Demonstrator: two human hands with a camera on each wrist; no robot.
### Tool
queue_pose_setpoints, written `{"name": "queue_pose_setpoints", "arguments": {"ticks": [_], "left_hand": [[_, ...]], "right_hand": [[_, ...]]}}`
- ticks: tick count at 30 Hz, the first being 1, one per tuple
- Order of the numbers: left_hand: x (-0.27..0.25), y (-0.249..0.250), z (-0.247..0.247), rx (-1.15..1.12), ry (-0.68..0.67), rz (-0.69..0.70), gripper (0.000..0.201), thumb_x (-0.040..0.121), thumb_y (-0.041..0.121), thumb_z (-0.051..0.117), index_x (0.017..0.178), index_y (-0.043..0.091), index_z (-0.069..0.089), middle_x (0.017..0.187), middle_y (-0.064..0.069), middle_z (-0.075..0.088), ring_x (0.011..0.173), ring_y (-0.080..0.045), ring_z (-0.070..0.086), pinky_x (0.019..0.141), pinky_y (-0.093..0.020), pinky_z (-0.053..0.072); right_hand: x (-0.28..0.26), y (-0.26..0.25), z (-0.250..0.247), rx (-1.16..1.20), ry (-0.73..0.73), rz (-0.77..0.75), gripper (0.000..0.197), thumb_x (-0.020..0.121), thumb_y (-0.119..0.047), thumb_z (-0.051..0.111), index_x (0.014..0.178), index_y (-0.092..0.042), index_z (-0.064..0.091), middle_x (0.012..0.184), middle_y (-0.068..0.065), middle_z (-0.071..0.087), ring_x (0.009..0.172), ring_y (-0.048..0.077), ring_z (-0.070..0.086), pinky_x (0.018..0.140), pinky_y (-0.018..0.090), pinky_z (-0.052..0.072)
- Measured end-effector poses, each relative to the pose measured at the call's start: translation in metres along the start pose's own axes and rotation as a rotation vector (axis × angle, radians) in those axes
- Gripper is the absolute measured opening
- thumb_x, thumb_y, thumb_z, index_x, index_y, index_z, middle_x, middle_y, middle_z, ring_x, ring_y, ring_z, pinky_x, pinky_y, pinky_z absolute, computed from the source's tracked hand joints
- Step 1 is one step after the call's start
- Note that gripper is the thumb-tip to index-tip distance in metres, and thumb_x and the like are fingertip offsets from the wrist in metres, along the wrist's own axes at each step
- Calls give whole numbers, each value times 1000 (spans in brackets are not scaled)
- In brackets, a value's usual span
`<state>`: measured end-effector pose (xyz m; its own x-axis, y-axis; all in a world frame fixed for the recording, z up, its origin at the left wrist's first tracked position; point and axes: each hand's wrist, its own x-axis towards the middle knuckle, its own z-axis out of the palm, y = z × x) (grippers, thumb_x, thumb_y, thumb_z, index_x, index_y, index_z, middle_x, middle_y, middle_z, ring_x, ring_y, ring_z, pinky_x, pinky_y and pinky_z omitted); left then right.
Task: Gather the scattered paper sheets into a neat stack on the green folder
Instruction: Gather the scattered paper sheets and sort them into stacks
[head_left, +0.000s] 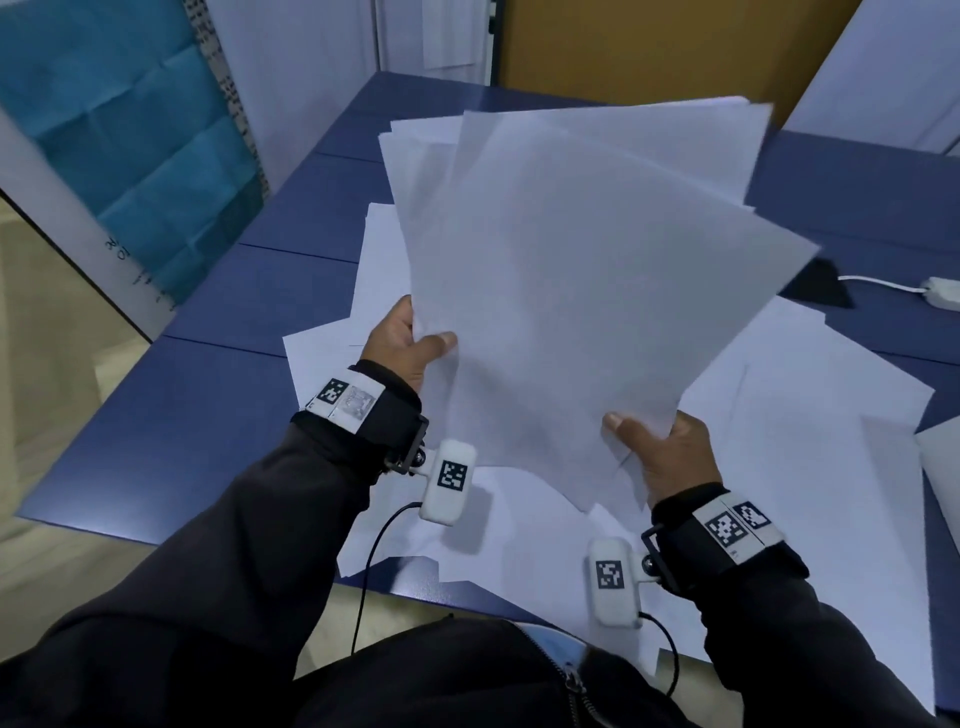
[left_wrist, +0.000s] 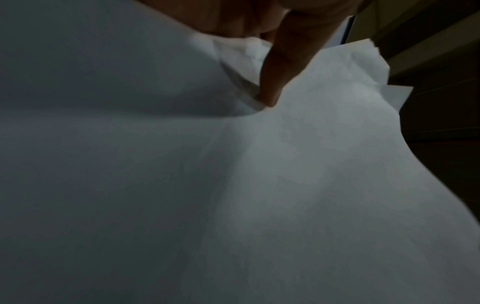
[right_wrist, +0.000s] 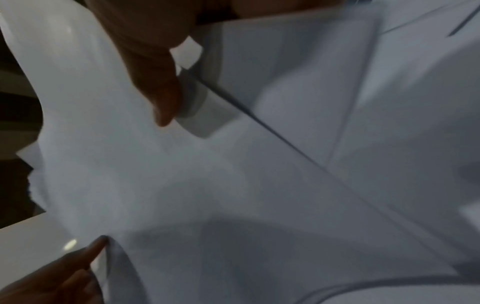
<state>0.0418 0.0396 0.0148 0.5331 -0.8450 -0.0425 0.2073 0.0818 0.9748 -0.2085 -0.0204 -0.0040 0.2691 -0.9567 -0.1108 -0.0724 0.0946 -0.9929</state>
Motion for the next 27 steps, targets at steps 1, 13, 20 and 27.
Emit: {"name": "queue_pose_setpoints", "arguments": {"ticks": [1, 13, 20, 27], "left_hand": [[-1, 3, 1, -13, -15, 19, 33, 68, 1, 57, 95, 19, 59, 86, 6, 72, 85, -17, 66, 85, -32, 52], [-6, 17, 29, -104, -54, -61, 44, 53, -4, 43, 92, 12, 58, 65, 10, 67, 67, -11, 59, 65, -21, 49], [0, 24, 29, -160, 17, -124, 43, 64, -11, 41, 97, 8, 62, 61, 7, 68, 71, -16, 59, 73, -24, 46], [1, 8, 33, -89, 109, -216, 46, 77, -26, 31, 89, 8, 59, 75, -8, 51, 78, -22, 49, 94, -33, 40]], "right_hand": [[1, -5, 0, -1, 13, -22, 12, 76, -2, 72, 77, -13, 69, 66, -8, 72, 65, 10, 68, 61, 18, 53], [12, -30, 6, 122, 146, -147, 23, 70, 2, 75, 77, -18, 66, 66, -15, 71, 64, 3, 67, 61, 14, 51], [16, -25, 3, 100, 175, -150, 19, 71, -1, 76, 80, -14, 65, 66, -10, 70, 64, 6, 67, 64, 19, 52], [16, -19, 12, 81, 194, -104, 32, 74, 8, 70, 74, -22, 59, 60, -18, 66, 57, -8, 62, 62, 6, 46]]}}
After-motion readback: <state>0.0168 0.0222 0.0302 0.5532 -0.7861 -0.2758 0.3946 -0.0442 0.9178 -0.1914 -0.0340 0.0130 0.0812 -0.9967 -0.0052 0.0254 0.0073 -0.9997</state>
